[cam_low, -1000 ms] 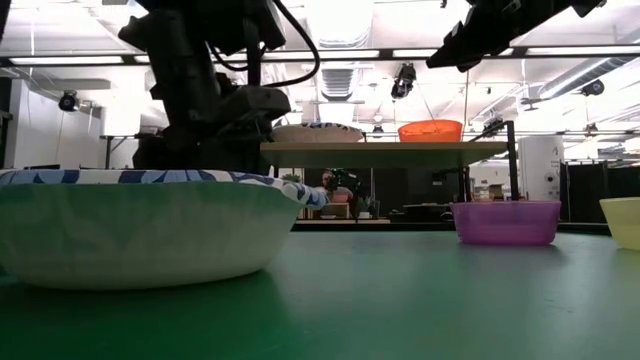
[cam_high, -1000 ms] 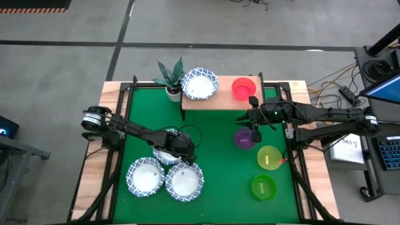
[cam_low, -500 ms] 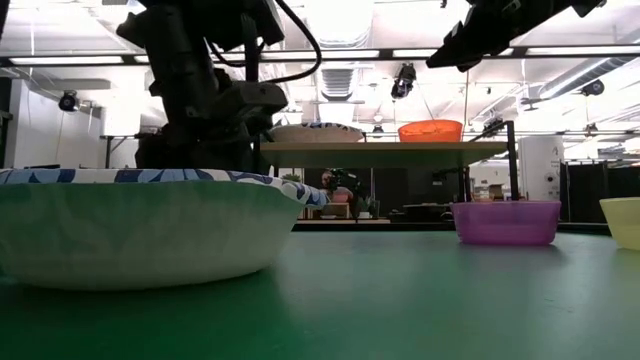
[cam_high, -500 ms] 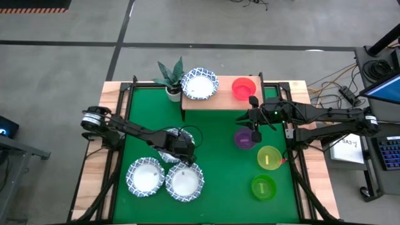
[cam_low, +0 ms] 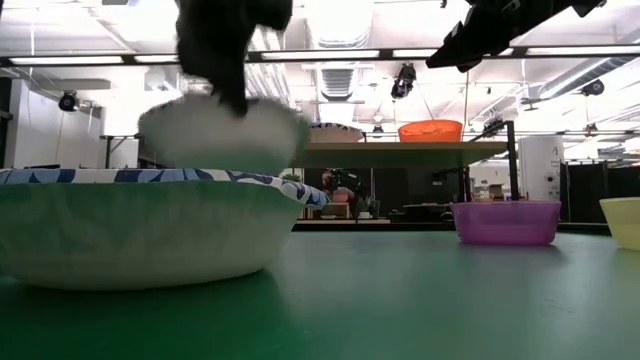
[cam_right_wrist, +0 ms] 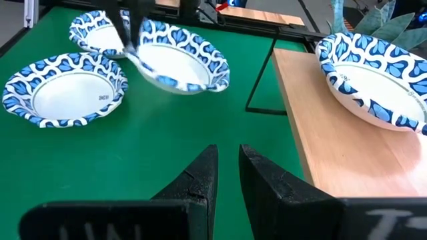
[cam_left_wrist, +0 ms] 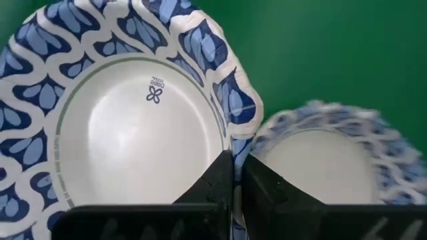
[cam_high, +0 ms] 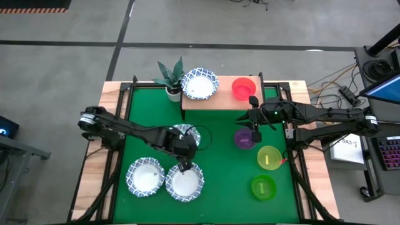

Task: Place and stack bowls onto a shelf
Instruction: Stack the white patterned bowl on top of the white patterned bowl on the shelf

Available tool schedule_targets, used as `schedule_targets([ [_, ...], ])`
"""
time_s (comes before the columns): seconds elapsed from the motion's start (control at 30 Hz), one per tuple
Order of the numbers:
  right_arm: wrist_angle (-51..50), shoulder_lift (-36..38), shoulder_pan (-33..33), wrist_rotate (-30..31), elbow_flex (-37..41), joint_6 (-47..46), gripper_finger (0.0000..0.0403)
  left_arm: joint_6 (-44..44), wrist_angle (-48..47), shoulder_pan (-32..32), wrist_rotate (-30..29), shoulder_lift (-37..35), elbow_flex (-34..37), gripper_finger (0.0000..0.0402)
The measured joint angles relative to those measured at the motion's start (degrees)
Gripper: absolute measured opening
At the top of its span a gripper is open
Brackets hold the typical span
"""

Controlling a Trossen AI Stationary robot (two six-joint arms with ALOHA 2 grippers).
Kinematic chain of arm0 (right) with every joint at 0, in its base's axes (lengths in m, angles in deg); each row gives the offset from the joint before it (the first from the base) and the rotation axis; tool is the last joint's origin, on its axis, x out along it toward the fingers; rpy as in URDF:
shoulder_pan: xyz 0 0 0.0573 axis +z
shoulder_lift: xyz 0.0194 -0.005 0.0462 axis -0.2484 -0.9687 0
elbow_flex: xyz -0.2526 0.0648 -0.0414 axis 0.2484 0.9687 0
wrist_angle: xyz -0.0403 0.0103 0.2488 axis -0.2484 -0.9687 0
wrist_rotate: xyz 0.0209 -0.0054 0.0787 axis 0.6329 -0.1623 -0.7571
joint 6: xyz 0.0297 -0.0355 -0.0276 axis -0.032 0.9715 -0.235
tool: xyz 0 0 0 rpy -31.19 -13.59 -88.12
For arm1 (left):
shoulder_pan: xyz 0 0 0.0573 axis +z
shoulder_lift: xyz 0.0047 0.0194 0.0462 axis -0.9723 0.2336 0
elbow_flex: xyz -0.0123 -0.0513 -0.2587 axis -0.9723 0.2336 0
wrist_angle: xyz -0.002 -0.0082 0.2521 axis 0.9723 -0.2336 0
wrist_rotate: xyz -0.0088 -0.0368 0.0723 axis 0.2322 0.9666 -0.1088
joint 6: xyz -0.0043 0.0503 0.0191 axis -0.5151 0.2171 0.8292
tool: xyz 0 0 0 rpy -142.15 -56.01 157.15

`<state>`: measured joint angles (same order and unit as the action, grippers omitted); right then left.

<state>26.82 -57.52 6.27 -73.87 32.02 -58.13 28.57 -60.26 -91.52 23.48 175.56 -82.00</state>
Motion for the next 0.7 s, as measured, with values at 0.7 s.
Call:
schedule_targets([
  [0.7, 0.0, 0.0, 0.0, 0.0, 0.0, -0.4, 0.0052, 46.4, -6.8, 7.6, -15.0, 0.0, -23.3, 0.0000],
])
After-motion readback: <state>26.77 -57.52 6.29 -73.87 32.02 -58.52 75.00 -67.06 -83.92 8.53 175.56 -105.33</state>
